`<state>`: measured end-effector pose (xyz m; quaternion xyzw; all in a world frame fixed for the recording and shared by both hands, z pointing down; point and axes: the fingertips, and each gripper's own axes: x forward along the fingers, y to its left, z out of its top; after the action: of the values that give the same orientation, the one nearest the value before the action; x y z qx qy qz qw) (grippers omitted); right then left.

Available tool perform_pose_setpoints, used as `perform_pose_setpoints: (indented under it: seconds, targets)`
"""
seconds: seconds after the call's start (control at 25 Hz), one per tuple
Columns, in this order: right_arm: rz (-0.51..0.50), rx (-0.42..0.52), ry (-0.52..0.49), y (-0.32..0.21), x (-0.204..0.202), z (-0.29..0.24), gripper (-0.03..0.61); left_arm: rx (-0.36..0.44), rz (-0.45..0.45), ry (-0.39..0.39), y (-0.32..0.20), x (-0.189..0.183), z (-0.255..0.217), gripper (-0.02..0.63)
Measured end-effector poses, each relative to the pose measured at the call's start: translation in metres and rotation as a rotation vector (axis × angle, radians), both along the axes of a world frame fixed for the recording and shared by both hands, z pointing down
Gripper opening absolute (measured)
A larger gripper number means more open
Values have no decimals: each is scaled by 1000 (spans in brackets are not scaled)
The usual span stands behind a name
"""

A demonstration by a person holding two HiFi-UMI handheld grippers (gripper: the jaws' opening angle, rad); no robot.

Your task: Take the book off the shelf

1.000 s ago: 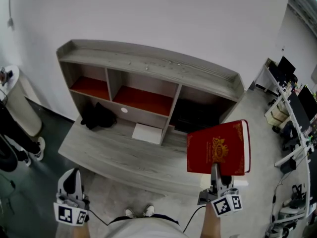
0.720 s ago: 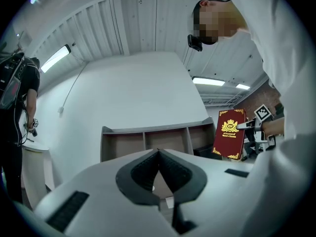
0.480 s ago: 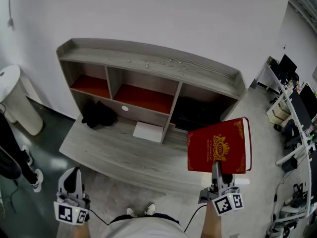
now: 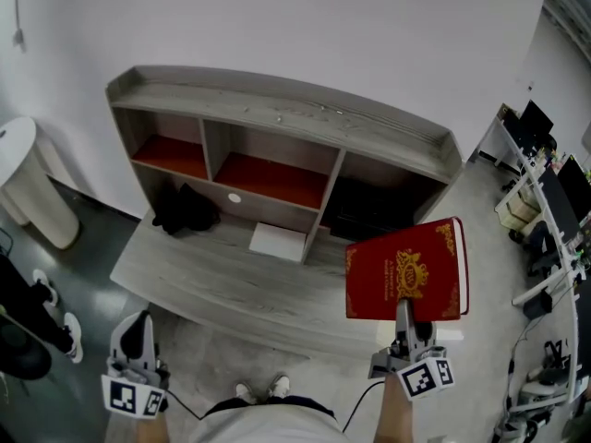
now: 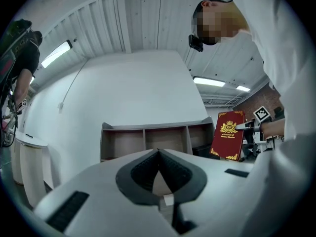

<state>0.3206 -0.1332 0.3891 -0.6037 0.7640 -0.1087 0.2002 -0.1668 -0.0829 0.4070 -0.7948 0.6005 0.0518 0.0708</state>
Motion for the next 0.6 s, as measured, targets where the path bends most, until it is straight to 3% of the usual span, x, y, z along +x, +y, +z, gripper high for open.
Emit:
perform_pose_setpoints:
  seconds: [0.6]
  targets:
    - [-1, -5, 24, -3, -24, -1, 253, -16, 22, 7, -6, -14, 5, 17]
